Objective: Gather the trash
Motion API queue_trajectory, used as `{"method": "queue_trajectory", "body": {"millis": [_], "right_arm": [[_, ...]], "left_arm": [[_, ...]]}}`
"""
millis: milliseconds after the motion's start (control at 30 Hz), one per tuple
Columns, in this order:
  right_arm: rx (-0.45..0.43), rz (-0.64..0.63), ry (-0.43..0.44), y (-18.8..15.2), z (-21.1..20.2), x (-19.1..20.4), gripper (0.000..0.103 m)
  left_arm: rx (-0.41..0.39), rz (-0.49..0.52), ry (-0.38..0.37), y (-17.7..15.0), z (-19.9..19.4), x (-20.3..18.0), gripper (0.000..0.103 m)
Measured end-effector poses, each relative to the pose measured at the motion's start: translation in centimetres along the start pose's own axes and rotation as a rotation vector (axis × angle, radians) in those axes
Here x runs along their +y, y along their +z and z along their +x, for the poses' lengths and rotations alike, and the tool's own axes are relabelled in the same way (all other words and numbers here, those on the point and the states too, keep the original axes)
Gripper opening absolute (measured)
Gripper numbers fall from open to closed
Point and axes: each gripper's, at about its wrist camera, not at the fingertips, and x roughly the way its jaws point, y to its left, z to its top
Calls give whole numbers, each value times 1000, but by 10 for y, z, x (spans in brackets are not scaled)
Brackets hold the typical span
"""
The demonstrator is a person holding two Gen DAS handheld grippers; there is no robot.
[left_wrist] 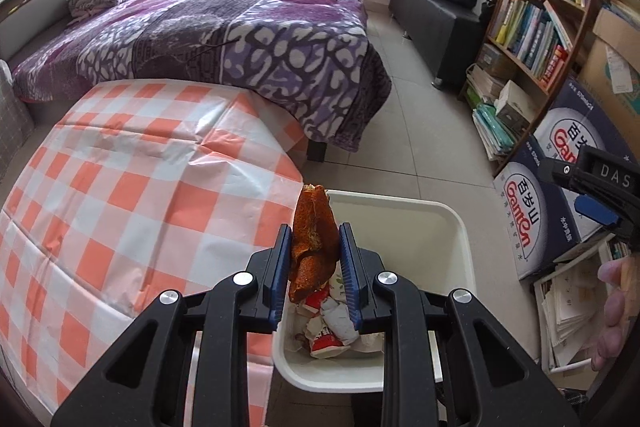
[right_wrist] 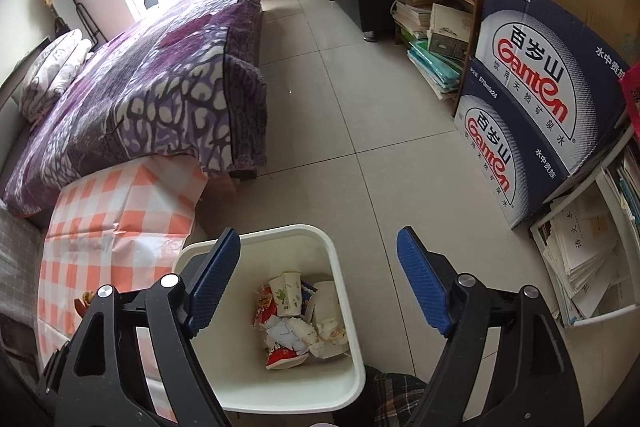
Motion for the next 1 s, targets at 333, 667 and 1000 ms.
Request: {"method": "queue_trajectory", "body": {"millis": [333,667,1000], "right_arm": [[-12,72,-19,6,0,-34,84],[-216,30,-29,-1,-40,-17,92],[-281,-96,-9,-59,-80,21,96]], "left_arm": [[86,3,-213,-8,16,-37,32],[-19,81,-102,-18,-24,-36,59],[-197,83,135,-45,-80,0,92]]}}
